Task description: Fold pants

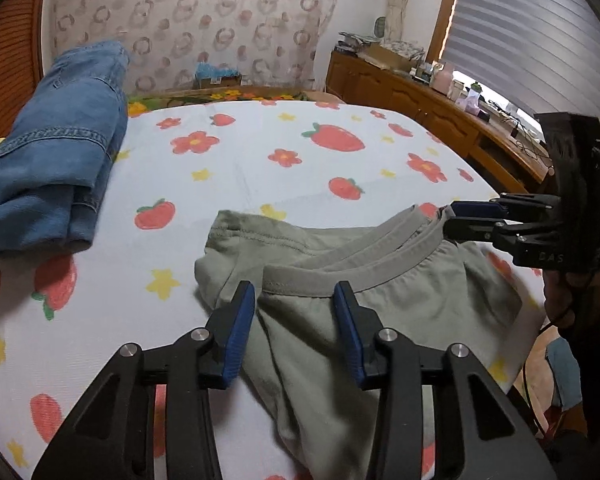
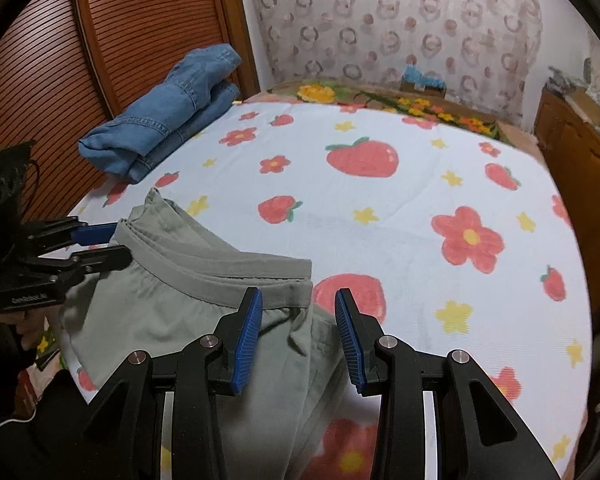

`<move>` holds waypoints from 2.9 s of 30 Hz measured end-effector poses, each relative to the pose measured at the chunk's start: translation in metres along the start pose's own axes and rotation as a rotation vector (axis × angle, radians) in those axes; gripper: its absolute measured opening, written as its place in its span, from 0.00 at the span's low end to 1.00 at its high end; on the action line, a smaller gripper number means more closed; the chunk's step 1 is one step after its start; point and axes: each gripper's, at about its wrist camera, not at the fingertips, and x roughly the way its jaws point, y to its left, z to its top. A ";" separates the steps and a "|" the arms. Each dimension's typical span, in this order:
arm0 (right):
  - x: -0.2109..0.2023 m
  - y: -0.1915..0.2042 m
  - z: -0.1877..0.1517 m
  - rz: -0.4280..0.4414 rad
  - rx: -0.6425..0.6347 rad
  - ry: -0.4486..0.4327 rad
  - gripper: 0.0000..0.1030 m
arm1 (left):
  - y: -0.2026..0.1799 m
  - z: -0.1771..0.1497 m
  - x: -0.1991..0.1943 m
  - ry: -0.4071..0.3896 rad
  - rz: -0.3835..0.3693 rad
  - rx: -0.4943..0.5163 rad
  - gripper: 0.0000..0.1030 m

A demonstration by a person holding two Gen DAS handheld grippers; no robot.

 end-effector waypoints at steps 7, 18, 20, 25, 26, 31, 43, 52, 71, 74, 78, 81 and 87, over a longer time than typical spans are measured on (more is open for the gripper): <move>-0.009 0.004 0.004 0.036 -0.003 -0.078 0.06 | -0.007 0.010 -0.019 -0.097 0.010 0.028 0.15; 0.008 0.007 0.002 -0.044 0.012 -0.038 0.06 | 0.001 0.017 0.001 -0.043 0.060 0.009 0.16; 0.011 0.007 0.002 -0.042 0.015 -0.030 0.06 | 0.003 0.015 0.003 -0.034 0.062 -0.003 0.17; 0.011 0.008 0.004 -0.043 0.020 -0.034 0.06 | 0.002 0.013 0.003 -0.032 0.064 -0.006 0.18; 0.011 0.008 0.004 -0.042 0.021 -0.036 0.06 | 0.002 0.013 0.003 -0.033 0.063 -0.005 0.18; 0.001 0.007 0.002 -0.044 0.022 -0.045 0.07 | 0.001 0.012 0.002 -0.034 0.064 -0.002 0.18; -0.012 0.005 -0.023 -0.088 0.031 -0.010 0.45 | 0.004 0.010 0.007 -0.020 0.076 -0.014 0.23; 0.002 0.007 -0.017 -0.061 0.023 0.011 0.46 | 0.009 0.008 0.011 -0.011 0.077 -0.018 0.36; 0.013 0.014 -0.020 -0.070 -0.022 -0.018 0.54 | 0.005 0.004 0.014 -0.001 0.063 0.012 0.43; 0.013 0.014 -0.019 -0.068 -0.018 -0.019 0.54 | 0.005 0.005 0.012 0.005 0.070 0.021 0.48; 0.014 0.014 -0.019 -0.071 -0.020 -0.020 0.54 | 0.004 0.007 0.002 -0.036 0.099 0.034 0.78; 0.013 0.014 -0.019 -0.067 -0.015 -0.022 0.55 | 0.009 0.011 -0.001 -0.046 0.110 0.025 0.78; 0.011 0.013 -0.020 -0.061 -0.007 -0.026 0.55 | 0.020 0.014 0.007 -0.021 0.135 0.002 0.76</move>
